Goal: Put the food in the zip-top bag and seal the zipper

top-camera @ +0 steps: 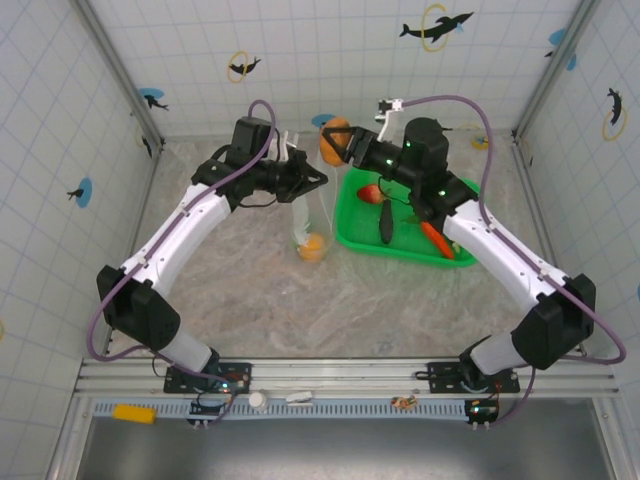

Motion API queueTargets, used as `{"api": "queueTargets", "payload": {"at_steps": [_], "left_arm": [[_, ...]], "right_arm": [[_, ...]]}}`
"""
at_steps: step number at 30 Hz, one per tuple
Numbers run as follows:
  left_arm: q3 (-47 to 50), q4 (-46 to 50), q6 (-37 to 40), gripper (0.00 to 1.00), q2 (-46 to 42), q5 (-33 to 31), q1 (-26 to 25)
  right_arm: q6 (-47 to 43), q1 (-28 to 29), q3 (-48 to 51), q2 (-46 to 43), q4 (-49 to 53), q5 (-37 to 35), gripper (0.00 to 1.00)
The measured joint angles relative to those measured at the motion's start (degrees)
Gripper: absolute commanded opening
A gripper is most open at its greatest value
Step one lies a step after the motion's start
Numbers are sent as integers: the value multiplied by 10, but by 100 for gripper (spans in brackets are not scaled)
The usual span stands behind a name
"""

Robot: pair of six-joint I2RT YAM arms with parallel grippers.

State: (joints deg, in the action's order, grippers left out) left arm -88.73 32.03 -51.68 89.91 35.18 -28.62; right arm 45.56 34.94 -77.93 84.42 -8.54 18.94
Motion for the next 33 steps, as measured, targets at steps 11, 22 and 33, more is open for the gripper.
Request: {"api": "queueTargets", "payload": {"at_steps": [11, 22, 33], "left_arm": [[0, 5, 2, 0, -1, -3, 0], [-59, 92, 13, 0, -2, -47, 2], [-112, 102, 24, 0, -2, -59, 2]], "right_arm": [[-34, 23, 0, 27, 32, -43, 40], [-167, 53, 0, 15, 126, -157, 43], [-227, 83, -4, 10, 216, -206, 68]]}}
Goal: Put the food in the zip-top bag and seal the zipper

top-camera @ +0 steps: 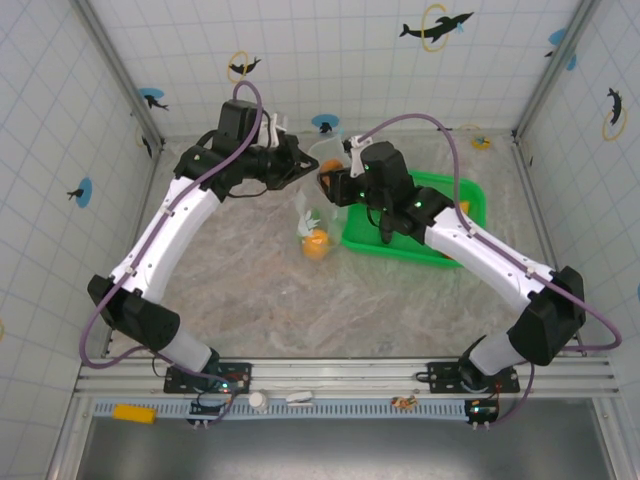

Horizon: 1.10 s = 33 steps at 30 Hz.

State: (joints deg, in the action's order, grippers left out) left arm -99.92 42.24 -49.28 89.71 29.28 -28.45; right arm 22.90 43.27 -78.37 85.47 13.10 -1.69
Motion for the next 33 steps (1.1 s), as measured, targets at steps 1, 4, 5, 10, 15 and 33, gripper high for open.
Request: {"api": "queueTargets", "payload": {"at_steps": [1, 4, 5, 10, 15, 33], "left_arm": [[0, 0, 0, 0, 0, -1, 0], [0, 0, 1, 0, 0, -4, 0], [0, 0, 2, 0, 0, -5, 0], [4, -5, 8, 0, 0, -13, 1], [16, -5, 13, 0, -1, -25, 2], [-40, 118, 60, 0, -11, -122, 15]], "right_arm": [[-2, 0, -2, 1, 5, 0, 71], [-8, 2, -14, 2, 17, 0, 75], [-10, 2, -21, 2, 22, 0, 76], [-19, 1, -50, 4, 37, 1, 77], [-22, -1, -60, 10, 49, 16, 75], [27, -156, -12, 38, 146, 11, 66]]}}
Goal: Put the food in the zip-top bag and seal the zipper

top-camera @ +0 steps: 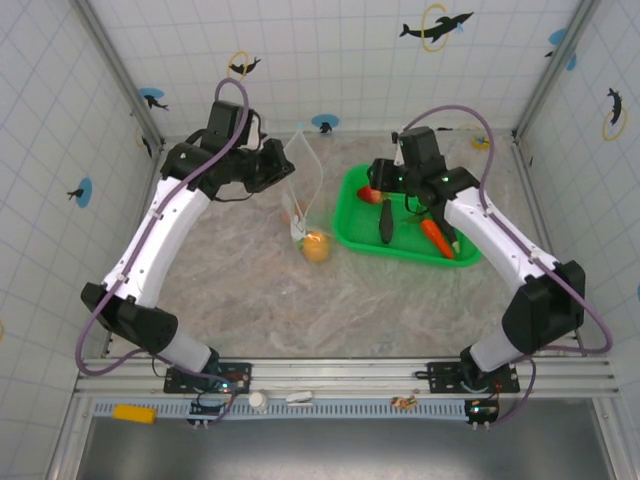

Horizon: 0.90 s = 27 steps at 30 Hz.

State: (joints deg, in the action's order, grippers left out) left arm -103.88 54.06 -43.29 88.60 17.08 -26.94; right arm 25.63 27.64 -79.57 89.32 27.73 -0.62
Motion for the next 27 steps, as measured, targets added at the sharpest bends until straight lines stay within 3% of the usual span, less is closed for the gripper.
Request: {"api": "queueTargets", "payload": {"at_steps": [6, 11, 27], "left_arm": [[-4, 21, 14, 0, -1, -1, 0], [44, 23, 23, 0, -17, 0, 0], [86, 29, 30, 0, -76, 4, 0]], "right_arm": [[5, -5, -4, 107, 58, -29, 62], [0, -11, -67, 222, 103, -66, 58], [-20, -32, -198, 380, 126, -109, 48]]}}
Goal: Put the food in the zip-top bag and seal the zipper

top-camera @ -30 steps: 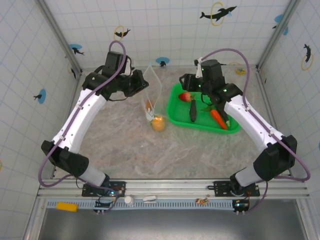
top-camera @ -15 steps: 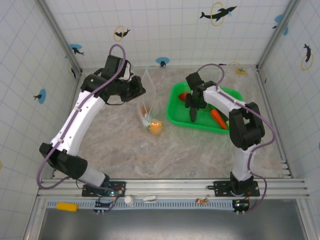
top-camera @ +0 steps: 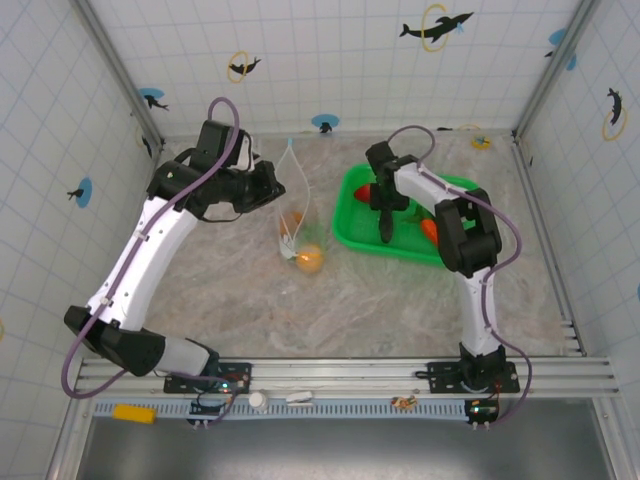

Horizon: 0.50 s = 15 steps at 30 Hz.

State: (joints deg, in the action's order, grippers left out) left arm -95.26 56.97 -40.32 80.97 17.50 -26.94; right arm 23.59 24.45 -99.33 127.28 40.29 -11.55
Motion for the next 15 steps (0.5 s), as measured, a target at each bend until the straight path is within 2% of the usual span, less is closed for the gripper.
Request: {"api": "queueTargets", "payload": {"at_steps": [8, 15], "left_arm": [[0, 0, 0, 0, 0, 0, 0], [0, 0, 0, 0, 0, 1, 0]], "right_arm": [[-3, -10, -16, 10, -7, -5, 23], [1, -9, 21, -30, -25, -12, 22]]}}
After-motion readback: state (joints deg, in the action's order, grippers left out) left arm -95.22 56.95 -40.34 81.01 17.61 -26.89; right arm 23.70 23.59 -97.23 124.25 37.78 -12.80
